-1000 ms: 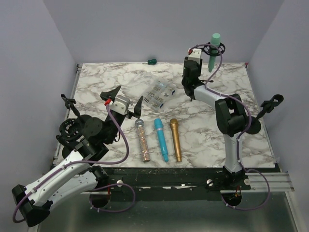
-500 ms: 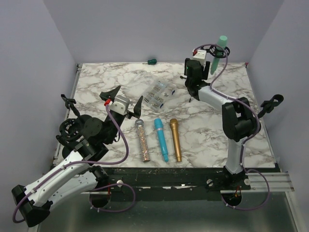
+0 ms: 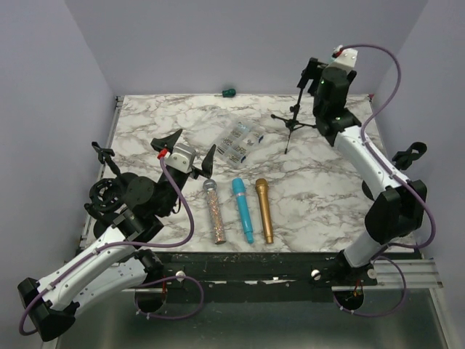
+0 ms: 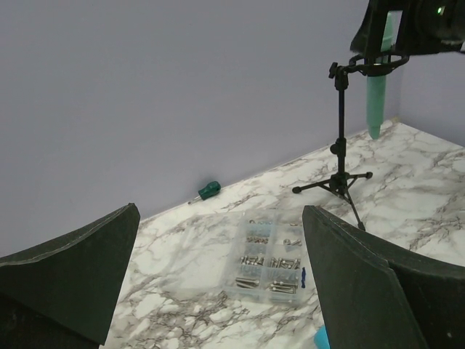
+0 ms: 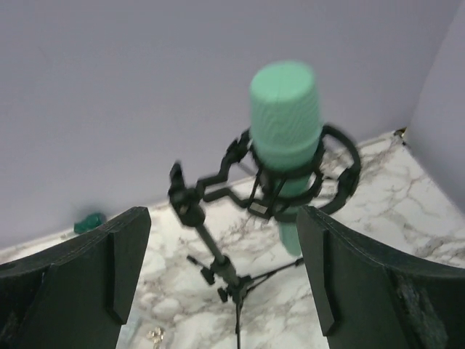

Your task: Remove the microphone from the stand

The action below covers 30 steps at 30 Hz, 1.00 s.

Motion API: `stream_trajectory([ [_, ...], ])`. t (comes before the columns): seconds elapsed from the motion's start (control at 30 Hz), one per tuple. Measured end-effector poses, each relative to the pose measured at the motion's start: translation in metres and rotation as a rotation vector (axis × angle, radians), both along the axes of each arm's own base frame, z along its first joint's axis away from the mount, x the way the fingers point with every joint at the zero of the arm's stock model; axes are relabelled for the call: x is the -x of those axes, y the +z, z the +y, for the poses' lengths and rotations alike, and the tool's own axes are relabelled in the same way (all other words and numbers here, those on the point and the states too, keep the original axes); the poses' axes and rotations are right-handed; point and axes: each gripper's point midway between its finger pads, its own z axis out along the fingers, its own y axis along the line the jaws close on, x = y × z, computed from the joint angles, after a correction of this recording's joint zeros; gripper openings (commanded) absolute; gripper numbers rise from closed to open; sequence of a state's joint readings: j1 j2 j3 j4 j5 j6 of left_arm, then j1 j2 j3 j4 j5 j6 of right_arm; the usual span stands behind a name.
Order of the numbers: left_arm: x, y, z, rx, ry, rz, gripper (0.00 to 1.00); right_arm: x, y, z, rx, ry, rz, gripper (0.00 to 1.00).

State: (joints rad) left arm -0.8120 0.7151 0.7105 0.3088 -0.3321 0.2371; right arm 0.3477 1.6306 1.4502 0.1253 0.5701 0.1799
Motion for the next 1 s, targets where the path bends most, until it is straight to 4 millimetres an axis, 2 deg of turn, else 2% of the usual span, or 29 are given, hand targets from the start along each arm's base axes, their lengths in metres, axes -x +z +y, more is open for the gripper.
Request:
stream_trajectory([
  [0.13,0.0,0.0,0.0,-0.001,-0.001,0.0,0.98,-0.012,0.043,-0.036,-0.034,-0.032,-0.041,0.92],
  [0.23,0.0,0.0,0.0,-0.001,-0.001,0.0,0.98,-0.017,0.066,-0.058,-0.049,-0.053,-0.07,0.95],
  [0.37,0.0,0.0,-0.001,-0.001,-0.003,0.0,0.99,-0.024,0.077,-0.06,-0.05,-0.032,-0.066,0.95],
  [0.5,0.0,-0.001,-0.001,-0.003,-0.003,0.002,0.99,-0.036,0.067,-0.051,-0.042,0.014,-0.027,0.93],
  [0.73,-0.002,-0.004,-0.003,-0.01,-0.003,0.008,0.98,-0.058,0.035,-0.046,-0.012,0.024,0.065,0.85],
  [0.83,-0.002,-0.004,-0.003,-0.01,-0.003,0.008,0.98,-0.06,0.026,-0.047,0.009,0.019,0.095,0.78],
  [1.0,-0.002,-0.004,-0.003,-0.01,-0.004,0.009,0.99,-0.063,0.022,-0.052,0.027,0.001,0.111,0.65],
])
